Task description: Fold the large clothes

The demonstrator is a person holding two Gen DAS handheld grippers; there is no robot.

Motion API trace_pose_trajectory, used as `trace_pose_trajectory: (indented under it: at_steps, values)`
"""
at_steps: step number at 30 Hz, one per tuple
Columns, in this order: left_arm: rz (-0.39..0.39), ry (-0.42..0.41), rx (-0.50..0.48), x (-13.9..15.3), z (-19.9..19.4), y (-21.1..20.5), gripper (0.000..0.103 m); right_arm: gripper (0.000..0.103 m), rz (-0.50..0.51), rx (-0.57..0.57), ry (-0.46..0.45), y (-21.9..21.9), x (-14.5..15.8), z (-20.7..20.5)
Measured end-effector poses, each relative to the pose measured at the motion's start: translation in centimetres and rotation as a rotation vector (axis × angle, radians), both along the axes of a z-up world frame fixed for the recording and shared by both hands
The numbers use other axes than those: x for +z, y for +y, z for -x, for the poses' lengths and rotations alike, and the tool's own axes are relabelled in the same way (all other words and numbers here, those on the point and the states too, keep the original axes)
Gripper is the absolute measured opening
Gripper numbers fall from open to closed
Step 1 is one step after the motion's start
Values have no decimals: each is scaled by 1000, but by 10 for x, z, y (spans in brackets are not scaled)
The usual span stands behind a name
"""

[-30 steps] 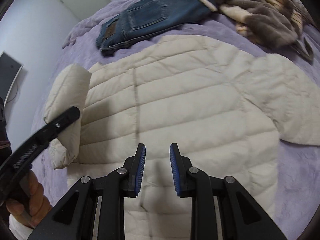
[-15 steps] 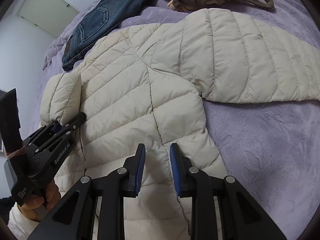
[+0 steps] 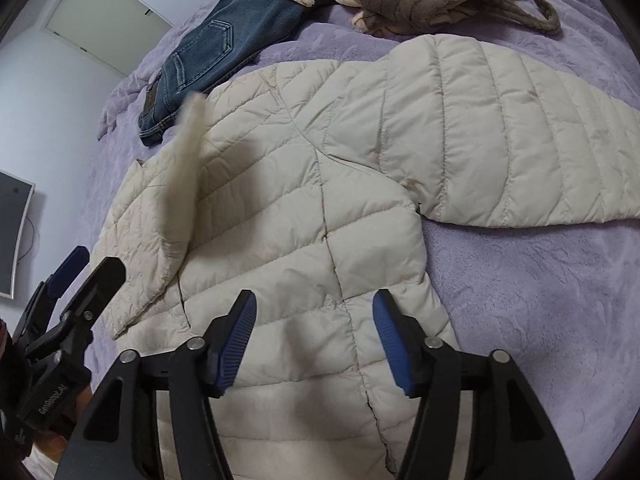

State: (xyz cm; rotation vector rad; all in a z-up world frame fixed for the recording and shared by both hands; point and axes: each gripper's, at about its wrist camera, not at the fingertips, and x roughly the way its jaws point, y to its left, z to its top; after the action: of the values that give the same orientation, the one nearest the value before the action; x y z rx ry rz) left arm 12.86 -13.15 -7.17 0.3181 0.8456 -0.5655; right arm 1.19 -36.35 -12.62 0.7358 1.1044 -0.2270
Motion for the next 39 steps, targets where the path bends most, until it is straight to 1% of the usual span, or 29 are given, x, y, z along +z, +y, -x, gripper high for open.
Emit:
trace_pose_trajectory:
  at_steps: [2, 4, 6, 8, 10, 11, 14, 15, 16, 17, 18, 20, 23, 27, 29, 33, 35, 36, 37, 38, 39]
  values:
    - [-26, -15, 122, -1, -20, 29, 94, 70, -1, 16, -19, 5, 5, -6]
    - [-57, -14, 259, -9, -44, 61, 94, 71, -20, 25, -37, 9, 7, -15]
    - [-73, 27, 391, -21, -66, 95, 94, 71, -60, 24, -51, 13, 4, -25]
    - [-73, 57, 506, -33, -83, 128, 94, 71, -129, 6, -69, 15, -3, -37]
    - [-85, 90, 583, -48, -91, 152, 94, 71, -192, -20, -82, 15, -12, -48]
    - [-87, 112, 607, -56, -93, 161, 94, 71, -215, -37, -82, 15, -16, -54]
    - [-89, 160, 639, -74, -96, 176, 94, 70, -277, -92, -81, 12, -28, -67]
    - [-97, 165, 639, -79, -95, 176, 94, 54, -291, -106, -83, 12, -31, -71]
    - [-107, 167, 636, -83, -95, 175, 94, 21, -292, -113, -81, 11, -34, -74]
    - [-114, 169, 630, -87, -94, 173, 94, 11, -275, -113, -59, 11, -36, -78]
    - [-119, 170, 625, -89, -93, 171, 94, 9, -254, -115, -38, 12, -38, -80]
    - [-128, 169, 618, -92, -93, 169, 94, 9, -246, -114, -39, 11, -41, -79]
    - [-134, 179, 611, -98, -95, 169, 94, 9, -205, -90, -28, 14, -40, -79]
    - [-150, 180, 606, -95, -97, 169, 94, 9, -188, -71, -18, 14, -42, -79]
    - [-149, 181, 599, -88, -95, 166, 94, 9, -188, -66, -23, 10, -37, -74]
    - [-133, 171, 558, -65, -86, 153, 94, 10, -161, -31, -39, 6, -24, -65]
    - [-117, 174, 526, -53, -80, 144, 94, 13, -164, -33, -38, 2, -19, -56]
    - [-107, 180, 508, -48, -77, 138, 94, 21, -165, -40, -35, -1, -17, -50]
    - [-96, 187, 489, -43, -72, 131, 94, 36, -170, -49, -33, -4, -16, -44]
    - [-88, 194, 473, -38, -66, 124, 94, 42, -175, -61, -33, -8, -14, -37]
    - [-85, 202, 458, -35, -61, 116, 94, 51, -179, -72, -34, -11, -12, -31]
